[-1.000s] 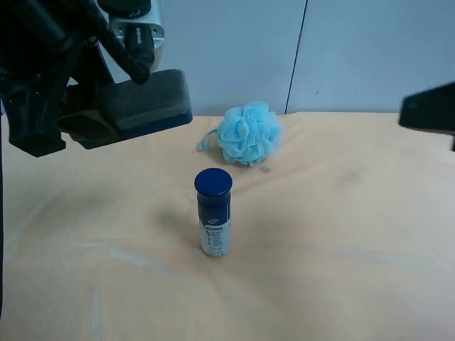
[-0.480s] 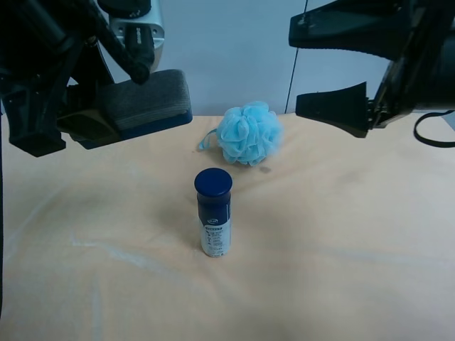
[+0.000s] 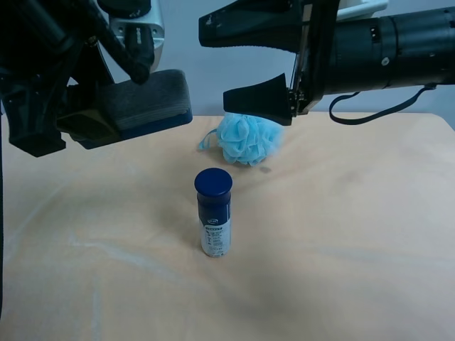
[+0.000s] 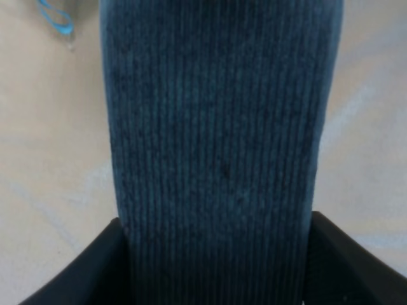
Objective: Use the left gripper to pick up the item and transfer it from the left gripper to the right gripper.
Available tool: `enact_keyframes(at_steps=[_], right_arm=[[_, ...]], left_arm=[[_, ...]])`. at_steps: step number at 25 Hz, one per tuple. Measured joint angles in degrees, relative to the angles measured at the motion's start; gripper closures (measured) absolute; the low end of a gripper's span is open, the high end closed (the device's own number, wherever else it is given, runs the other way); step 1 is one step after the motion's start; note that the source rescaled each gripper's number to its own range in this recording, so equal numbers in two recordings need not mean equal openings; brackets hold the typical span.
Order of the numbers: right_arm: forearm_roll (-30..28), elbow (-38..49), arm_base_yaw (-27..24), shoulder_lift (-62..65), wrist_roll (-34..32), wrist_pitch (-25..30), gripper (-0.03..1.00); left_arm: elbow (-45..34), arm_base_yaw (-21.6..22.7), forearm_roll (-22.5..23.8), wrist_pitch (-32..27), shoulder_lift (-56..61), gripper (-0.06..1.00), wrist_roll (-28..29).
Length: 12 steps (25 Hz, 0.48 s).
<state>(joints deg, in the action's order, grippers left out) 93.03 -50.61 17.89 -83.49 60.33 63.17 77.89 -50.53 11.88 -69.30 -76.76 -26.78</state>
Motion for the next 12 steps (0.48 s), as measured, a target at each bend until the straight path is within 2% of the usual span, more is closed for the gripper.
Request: enact_keyframes(at_steps=[5,12], right_arm=[[1.9,-0.5,1.8,-3.4,0.0,-0.8,-0.03],[5.9,-0.5,9.0,-8.0,2.9,-2.1,-0.03]], left_arm=[[0.0,0.0,0.0,0.0,0.0,0.87,0.0],[0.0,0.0,0.0,0.0,0.0,0.87,0.0]])
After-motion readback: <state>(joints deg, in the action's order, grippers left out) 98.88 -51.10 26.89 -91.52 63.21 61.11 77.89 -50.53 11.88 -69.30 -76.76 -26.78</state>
